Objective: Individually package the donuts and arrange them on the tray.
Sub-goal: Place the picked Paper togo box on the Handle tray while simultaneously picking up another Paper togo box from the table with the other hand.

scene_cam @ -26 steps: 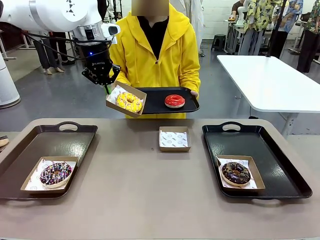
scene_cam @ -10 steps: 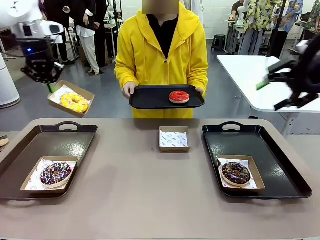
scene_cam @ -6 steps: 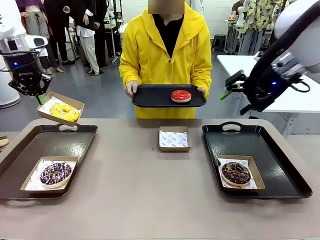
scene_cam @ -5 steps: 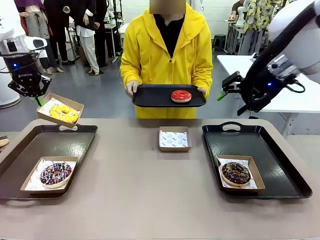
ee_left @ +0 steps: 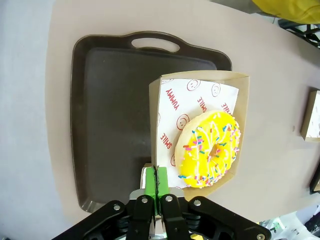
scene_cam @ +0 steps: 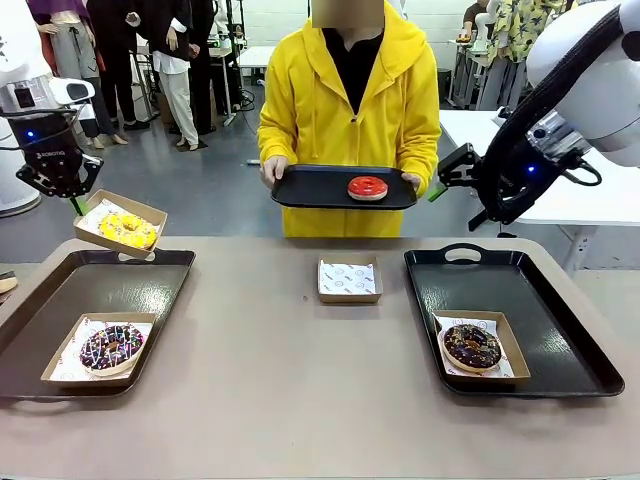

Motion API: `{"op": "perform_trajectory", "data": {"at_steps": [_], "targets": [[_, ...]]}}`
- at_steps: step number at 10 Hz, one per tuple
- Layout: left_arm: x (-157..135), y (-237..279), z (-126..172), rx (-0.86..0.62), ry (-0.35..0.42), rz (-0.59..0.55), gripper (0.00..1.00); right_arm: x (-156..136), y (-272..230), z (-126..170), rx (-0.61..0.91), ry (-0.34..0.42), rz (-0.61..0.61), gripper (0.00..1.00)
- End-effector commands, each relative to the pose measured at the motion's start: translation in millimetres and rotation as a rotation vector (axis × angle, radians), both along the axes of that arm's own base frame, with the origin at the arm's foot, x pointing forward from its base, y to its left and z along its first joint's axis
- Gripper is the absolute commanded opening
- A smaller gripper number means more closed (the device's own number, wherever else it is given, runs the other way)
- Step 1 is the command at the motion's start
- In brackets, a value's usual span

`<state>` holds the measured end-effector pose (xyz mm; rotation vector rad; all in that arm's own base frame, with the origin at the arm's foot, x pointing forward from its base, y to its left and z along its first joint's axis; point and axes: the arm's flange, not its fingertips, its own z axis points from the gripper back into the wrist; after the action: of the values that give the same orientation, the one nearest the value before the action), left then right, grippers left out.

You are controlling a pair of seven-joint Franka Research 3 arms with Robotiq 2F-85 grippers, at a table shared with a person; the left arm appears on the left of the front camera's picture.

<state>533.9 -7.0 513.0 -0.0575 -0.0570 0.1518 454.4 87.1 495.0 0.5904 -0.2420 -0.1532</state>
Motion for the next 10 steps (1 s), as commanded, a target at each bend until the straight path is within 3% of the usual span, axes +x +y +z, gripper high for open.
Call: {"op": "perform_trajectory", "data": {"at_steps": [1, 6, 7, 10], "targets": [[-1, 0, 3, 0.000, -0.003, 0.001, 0.01, -2, 1, 0, -0.010, -0.001, -0.001, 1.00], [-1, 0, 3, 0.000, -0.003, 0.001, 0.01, 0, 0, 0, 0.001, 0.000, 0.000, 1.00], [0, 0, 0, 0.000, 0.000, 0.000, 0.01, 0, 10, 3, -0.063, -0.008, 0.069, 1.00], [0, 12, -8, 0.016, -0.023, -0.057, 0.01, 19, 50, 20, -0.251, -0.001, 0.109, 1.00]]}}
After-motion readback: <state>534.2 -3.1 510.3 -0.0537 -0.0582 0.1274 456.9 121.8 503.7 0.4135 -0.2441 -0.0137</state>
